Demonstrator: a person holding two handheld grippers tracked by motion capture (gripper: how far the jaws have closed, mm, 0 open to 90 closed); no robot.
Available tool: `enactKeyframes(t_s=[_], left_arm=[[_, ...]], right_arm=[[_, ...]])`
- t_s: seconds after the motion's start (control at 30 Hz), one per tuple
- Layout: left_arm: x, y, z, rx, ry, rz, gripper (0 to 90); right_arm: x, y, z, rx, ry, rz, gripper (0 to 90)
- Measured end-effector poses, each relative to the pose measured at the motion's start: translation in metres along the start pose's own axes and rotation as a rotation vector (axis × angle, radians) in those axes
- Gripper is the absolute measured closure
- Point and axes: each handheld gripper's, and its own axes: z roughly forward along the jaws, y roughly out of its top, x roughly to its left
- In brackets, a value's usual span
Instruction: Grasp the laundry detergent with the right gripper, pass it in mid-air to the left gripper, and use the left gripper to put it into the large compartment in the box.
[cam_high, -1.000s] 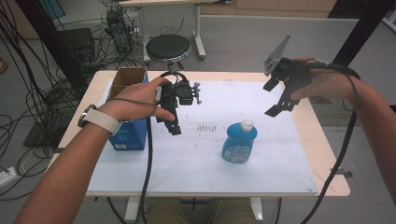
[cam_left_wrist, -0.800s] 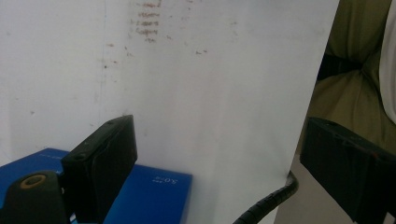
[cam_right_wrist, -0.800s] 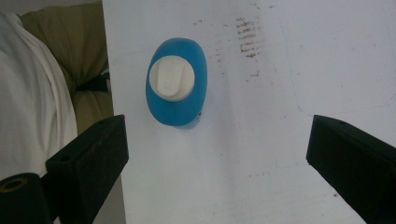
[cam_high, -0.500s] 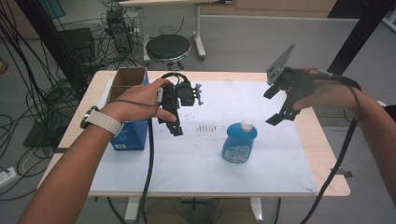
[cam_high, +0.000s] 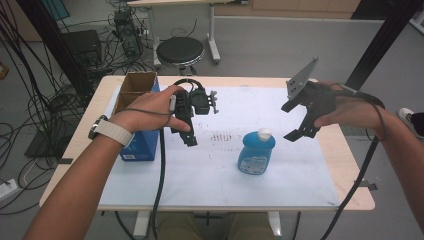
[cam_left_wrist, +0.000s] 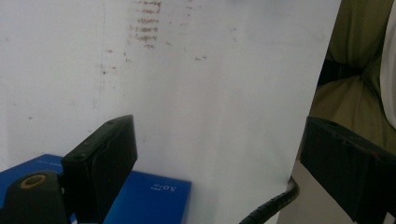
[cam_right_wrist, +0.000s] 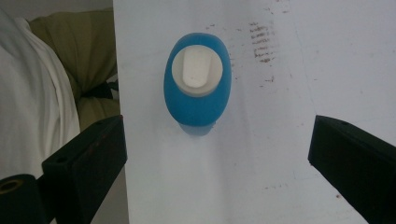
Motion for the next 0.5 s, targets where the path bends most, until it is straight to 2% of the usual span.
enactKeyframes(t_s=[0.5], left_arm=[[-0.001, 0.003, 0.005, -0.009, -0.002, 0.002, 11.5]], right_arm=[[0.009, -0.016, 0.021, -0.061, -0.012, 0.016, 4.2]])
